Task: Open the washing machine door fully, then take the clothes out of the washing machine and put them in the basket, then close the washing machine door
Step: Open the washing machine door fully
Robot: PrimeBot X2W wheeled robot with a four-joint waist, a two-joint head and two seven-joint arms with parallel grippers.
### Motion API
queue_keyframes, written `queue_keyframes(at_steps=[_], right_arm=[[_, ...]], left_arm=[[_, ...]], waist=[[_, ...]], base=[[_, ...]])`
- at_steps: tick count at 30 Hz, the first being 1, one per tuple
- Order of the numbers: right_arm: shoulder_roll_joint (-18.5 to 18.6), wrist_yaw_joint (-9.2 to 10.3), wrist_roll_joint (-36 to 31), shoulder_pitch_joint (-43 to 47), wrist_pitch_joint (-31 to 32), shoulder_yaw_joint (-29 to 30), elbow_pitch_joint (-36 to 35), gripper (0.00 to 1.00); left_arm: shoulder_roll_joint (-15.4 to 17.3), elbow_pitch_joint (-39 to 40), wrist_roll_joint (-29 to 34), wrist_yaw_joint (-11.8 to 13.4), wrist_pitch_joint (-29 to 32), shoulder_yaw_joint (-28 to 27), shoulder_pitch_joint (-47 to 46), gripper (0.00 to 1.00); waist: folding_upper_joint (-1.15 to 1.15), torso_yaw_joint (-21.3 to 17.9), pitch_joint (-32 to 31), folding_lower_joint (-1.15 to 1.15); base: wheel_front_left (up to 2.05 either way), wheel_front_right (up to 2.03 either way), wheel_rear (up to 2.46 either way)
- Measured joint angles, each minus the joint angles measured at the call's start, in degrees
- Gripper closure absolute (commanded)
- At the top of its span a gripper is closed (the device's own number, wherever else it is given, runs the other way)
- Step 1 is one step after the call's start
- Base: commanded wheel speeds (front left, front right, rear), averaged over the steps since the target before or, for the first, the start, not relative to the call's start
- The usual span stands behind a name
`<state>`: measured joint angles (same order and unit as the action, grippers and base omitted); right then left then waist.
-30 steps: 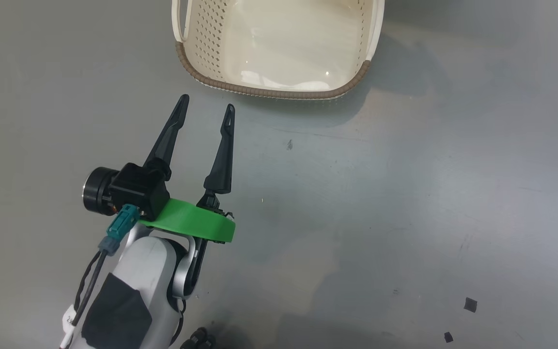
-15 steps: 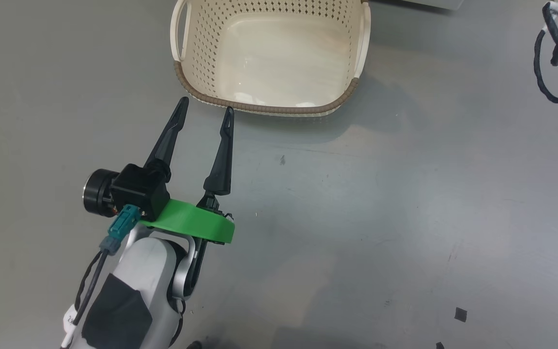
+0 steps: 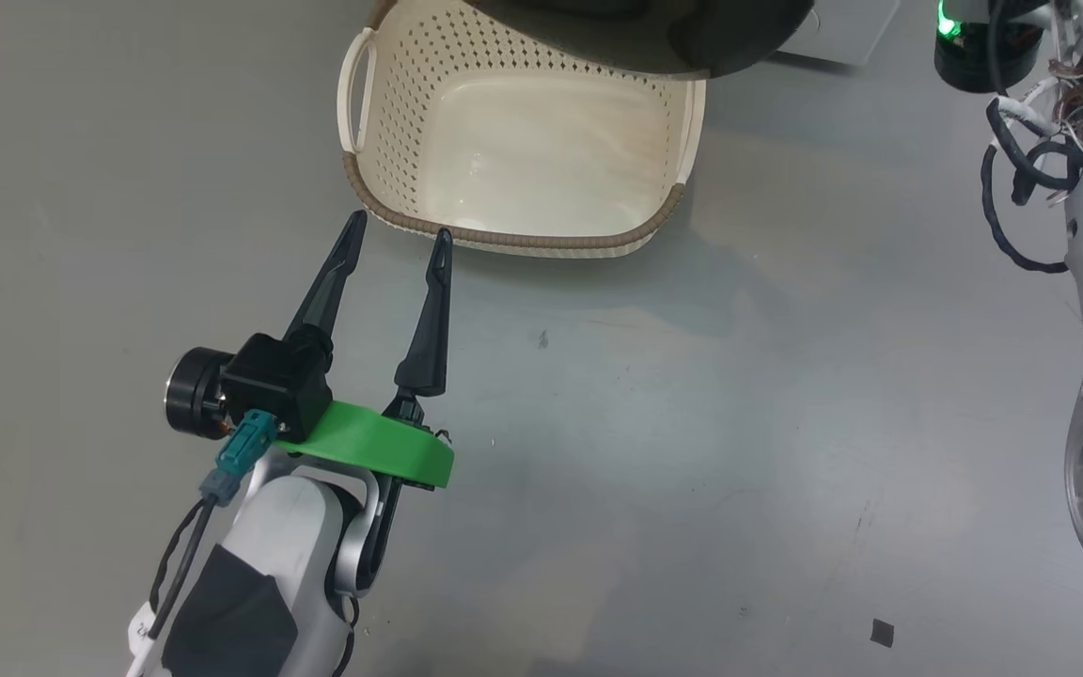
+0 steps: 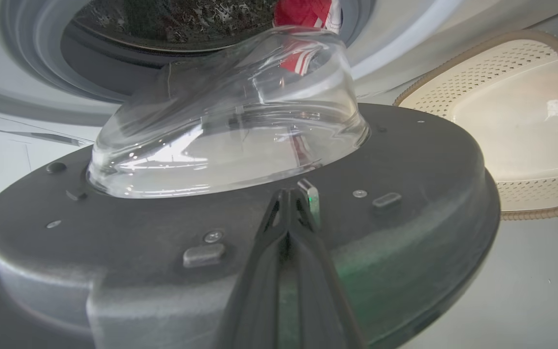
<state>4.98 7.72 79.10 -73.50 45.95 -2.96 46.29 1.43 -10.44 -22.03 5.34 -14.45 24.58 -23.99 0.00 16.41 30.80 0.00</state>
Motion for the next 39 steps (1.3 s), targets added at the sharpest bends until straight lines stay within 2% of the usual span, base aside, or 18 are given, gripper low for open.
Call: queue_keyframes(at_steps=[10,14,17,23,24,27,39], right_arm=[[-0.5,-0.07,0.4,1.3,-1.7,-0.3,-0.5,1.0],[-0.5,-1.34,0.1,2.0,-4.1,1.4,-0.7,1.0],[0.6,-3.28,-0.5,4.1,-6.8,2.1,-0.7,1.0],[5.4,-9.4,-6.4,7.8,-12.5,0.3,-1.8,1.0],[6.3,-11.68,-9.1,9.0,-14.0,-1.7,-2.5,1.0],[7.9,-14.71,-13.7,11.7,-16.5,-5.0,-3.6,1.0],[11.6,-14.72,-29.2,21.7,-30.4,-16.0,-11.7,1.0]], left_arm=[[0.0,0.1,0.0,0.0,0.0,0.0,1.0,0.0],[0.0,-0.1,0.0,0.0,0.0,0.0,1.3,0.0],[0.0,-0.6,0.0,0.0,0.0,0.0,2.0,0.0],[0.0,-1.1,0.1,0.1,0.0,-0.6,2.9,0.0],[0.1,-1.3,0.1,0.2,0.0,-1.1,3.2,0.0],[0.1,-1.8,0.3,0.2,0.0,-1.4,4.0,0.0],[0.2,-3.1,2.8,0.4,0.0,-4.6,8.2,0.0]], waist=[[0.0,-0.3,-1.6,0.0],[0.0,-0.4,-2.1,0.0],[0.0,-0.5,-3.1,0.0],[0.0,-0.9,-5.7,0.0],[0.0,-1.2,-6.8,0.0],[0.0,-1.6,-8.5,0.0],[0.0,-4.9,-15.5,0.0]], base=[[0.0,0.0,0.0],[0.0,0.0,0.0],[0.0,0.0,0.0],[0.0,0.0,0.0],[0.0,0.0,0.0],[0.0,0.0,0.0],[0.0,0.0,0.0]])
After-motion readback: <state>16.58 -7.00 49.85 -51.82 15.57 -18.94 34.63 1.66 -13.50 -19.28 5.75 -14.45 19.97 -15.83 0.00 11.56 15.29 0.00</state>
